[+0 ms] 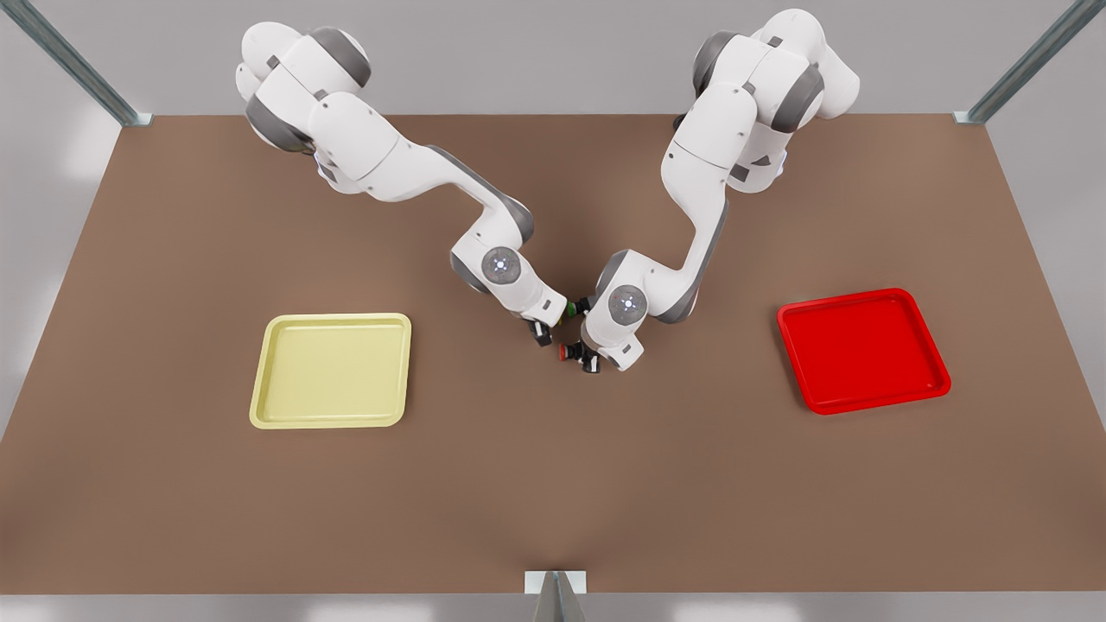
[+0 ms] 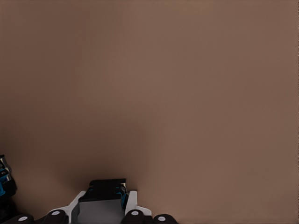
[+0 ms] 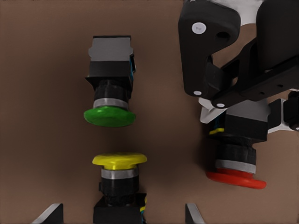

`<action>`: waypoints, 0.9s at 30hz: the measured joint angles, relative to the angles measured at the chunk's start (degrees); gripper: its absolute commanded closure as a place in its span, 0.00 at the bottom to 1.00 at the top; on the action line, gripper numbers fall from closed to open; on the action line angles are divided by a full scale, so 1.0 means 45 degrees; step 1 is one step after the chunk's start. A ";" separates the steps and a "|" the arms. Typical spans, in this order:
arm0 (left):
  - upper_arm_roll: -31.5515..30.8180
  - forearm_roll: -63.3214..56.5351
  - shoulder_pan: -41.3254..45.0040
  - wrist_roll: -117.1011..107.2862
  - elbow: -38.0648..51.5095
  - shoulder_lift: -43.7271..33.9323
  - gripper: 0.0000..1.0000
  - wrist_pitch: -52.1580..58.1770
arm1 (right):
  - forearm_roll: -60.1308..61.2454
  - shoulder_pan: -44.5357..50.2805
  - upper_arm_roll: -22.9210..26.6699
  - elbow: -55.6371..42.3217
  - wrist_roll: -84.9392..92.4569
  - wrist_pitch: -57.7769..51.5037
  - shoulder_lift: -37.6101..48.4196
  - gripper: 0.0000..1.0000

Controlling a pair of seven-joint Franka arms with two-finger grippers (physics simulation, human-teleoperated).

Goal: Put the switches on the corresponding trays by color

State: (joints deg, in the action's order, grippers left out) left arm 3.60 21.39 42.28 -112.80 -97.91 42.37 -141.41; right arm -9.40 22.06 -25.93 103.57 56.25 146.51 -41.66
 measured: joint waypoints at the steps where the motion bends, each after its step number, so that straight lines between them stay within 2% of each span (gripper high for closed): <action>1: 0.0000 0.0010 -0.0039 0.0029 0.0000 -0.0002 0.50 0.0001 | -0.0154 0.0000 0.0000 0.0011 0.0008 0.0001 0.0000 0.31; 2: 0.0000 0.0022 -0.0059 0.0032 0.0000 -0.0002 0.50 0.0001 | -0.0308 0.0000 0.0000 0.0027 0.0000 0.0001 0.0000 0.37; 7: 0.0000 0.0056 -0.0558 0.0113 -0.0019 -0.0520 0.50 0.0115 | -0.0442 0.0019 0.0000 0.0012 -0.0136 0.0020 -0.0194 0.38; 11: 0.0058 -0.0011 -0.1248 0.0549 -0.0156 -0.1307 0.49 0.0583 | -0.0704 0.0096 0.0000 -0.0008 -0.0450 0.0020 -0.0213 0.45; 15: 0.0059 -0.0047 -0.1483 0.0737 -0.0195 -0.1398 0.49 0.0659 | -0.0743 0.0097 0.0000 0.0011 -0.0450 0.0040 -0.0215 0.46; 22: 0.0117 -0.0339 -0.3626 0.2786 -0.0488 -0.2070 0.49 0.1746 | -0.0931 0.0079 0.0020 -0.0019 -0.0449 0.0216 -0.0318 0.49; 23: 0.0118 -0.0386 -0.3930 0.2978 -0.0505 -0.2157 0.49 0.1798 | -0.0919 0.0077 0.0035 -0.0064 -0.0431 0.0198 -0.0294 0.55; 25: 0.0118 -0.0548 -0.4572 0.3770 -0.0811 -0.2483 0.49 0.2129 | -0.0891 0.0077 0.0017 -0.0066 -0.0408 0.0190 -0.0292 0.54; 26: 0.0118 -0.0668 -0.4829 0.3977 -0.1002 -0.2617 0.49 0.2151 | -0.0833 0.0056 0.0012 -0.0066 -0.0360 0.0159 -0.0271 0.50; 27: 0.0118 -0.0787 -0.5161 0.4262 -0.1094 -0.2755 0.49 0.2357 | -0.0757 0.0050 0.0005 -0.0066 -0.0298 0.0137 -0.0268 0.50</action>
State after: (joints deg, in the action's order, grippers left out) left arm 4.13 17.85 19.05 -93.62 -102.83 29.97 -130.80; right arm -12.81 22.29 -25.90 103.27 54.91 147.13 -42.87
